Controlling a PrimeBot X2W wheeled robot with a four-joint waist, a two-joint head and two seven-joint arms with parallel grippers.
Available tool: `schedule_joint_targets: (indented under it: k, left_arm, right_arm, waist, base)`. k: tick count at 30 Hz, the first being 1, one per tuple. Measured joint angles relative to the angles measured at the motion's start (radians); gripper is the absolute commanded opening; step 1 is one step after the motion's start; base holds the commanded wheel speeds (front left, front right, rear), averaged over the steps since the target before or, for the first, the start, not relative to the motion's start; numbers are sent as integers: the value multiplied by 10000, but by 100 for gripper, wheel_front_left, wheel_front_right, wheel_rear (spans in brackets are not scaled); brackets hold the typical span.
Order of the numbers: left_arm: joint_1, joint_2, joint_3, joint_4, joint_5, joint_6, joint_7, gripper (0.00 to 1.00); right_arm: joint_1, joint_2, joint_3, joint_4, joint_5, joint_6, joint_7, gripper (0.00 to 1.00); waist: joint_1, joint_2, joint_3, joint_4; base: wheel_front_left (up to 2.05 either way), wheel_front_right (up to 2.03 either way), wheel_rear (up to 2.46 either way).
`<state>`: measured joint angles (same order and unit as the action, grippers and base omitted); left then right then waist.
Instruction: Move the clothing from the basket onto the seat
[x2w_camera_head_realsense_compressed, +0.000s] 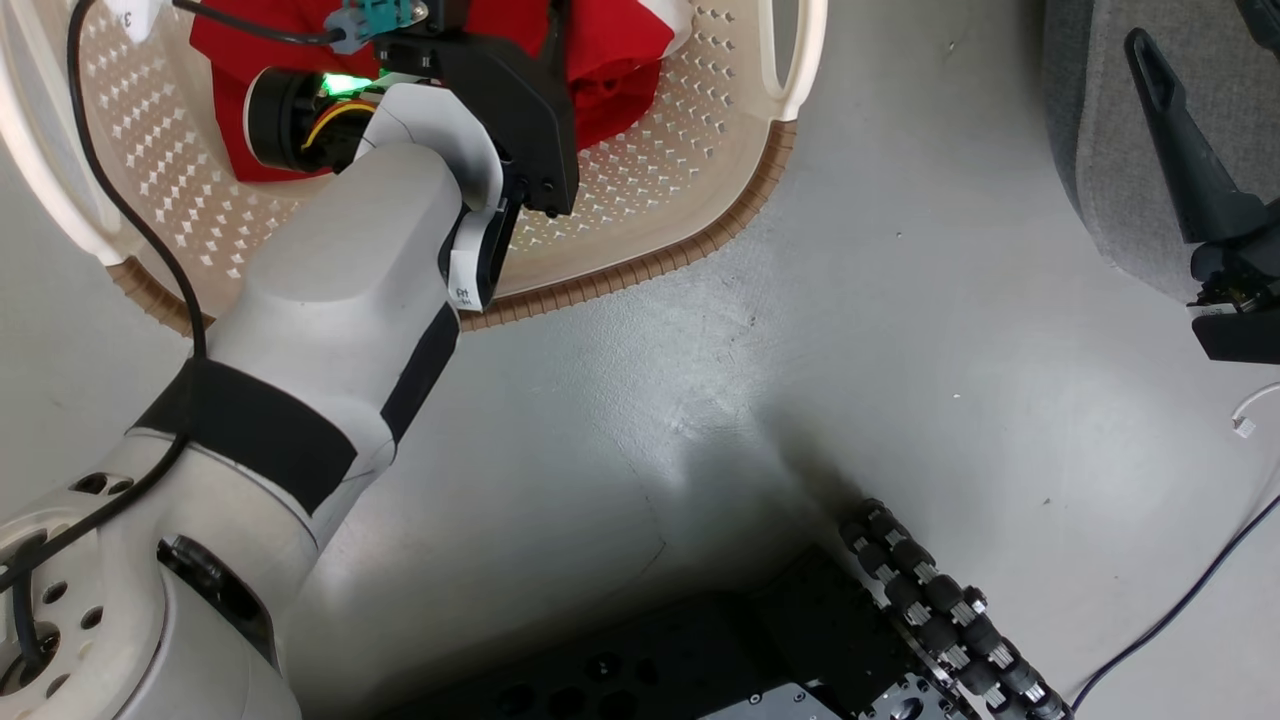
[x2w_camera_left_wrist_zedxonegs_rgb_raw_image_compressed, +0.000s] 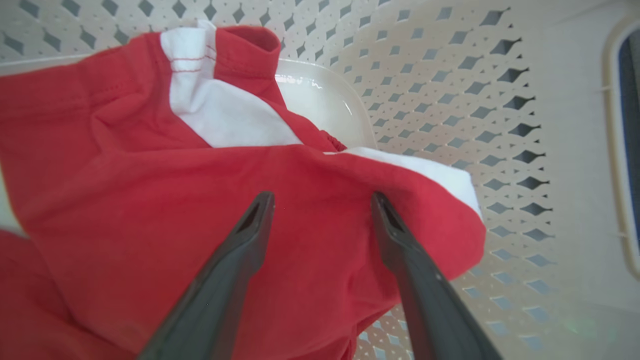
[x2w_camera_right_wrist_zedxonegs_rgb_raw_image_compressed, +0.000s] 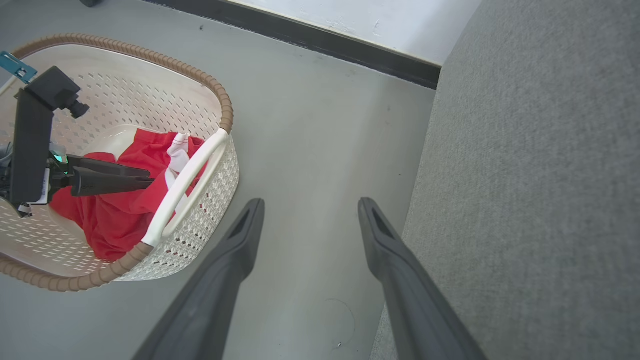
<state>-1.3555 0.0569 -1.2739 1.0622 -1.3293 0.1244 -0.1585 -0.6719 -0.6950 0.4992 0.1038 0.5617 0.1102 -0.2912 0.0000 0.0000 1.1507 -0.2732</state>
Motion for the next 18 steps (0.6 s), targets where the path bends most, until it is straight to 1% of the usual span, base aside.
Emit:
schedule_joint_targets:
  k: [3, 4, 5, 9, 10, 18]
  left_arm:
    - [-8, 0, -13, -42, 0, 0, 90, 100]
    - [-13, 0, -17, -42, 0, 0, 146, 85]
    - [-14, 2, -23, -38, 0, 0, 201, 74]
    - [-13, 4, -40, 31, 0, 0, 370, 40]
    - [-13, 4, -42, 33, 0, 0, 403, 0]
    - [-21, 8, -52, -268, 4, 0, 479, 0]
  right_arm:
    - [-1, -2, 0, 12, 2, 0, 0, 100]
    - [-1, -2, 0, 15, 2, 0, 0, 100]
    - [-1, -4, 0, 19, 2, 0, 0, 100]
    - [-1, -6, 2, 33, 17, 0, 0, 100]
    - [-1, -6, 2, 35, 25, 0, 0, 100]
    - [-5, 12, 10, 50, 29, 0, 2, 100]
  waist:
    - [0, 0, -4, 13]
    - [0, 0, -6, 16]
    - [0, 0, -9, 19]
    - [0, 0, -27, 24]
    - [0, 0, -32, 23]
    - [0, 0, -60, 23]
  base:
    - [0, 0, 0]
    - [0, 0, 0]
    - [0, 0, 0]
    - [0, 0, 0]
    - [0, 0, 0]
    - [0, 0, 0]
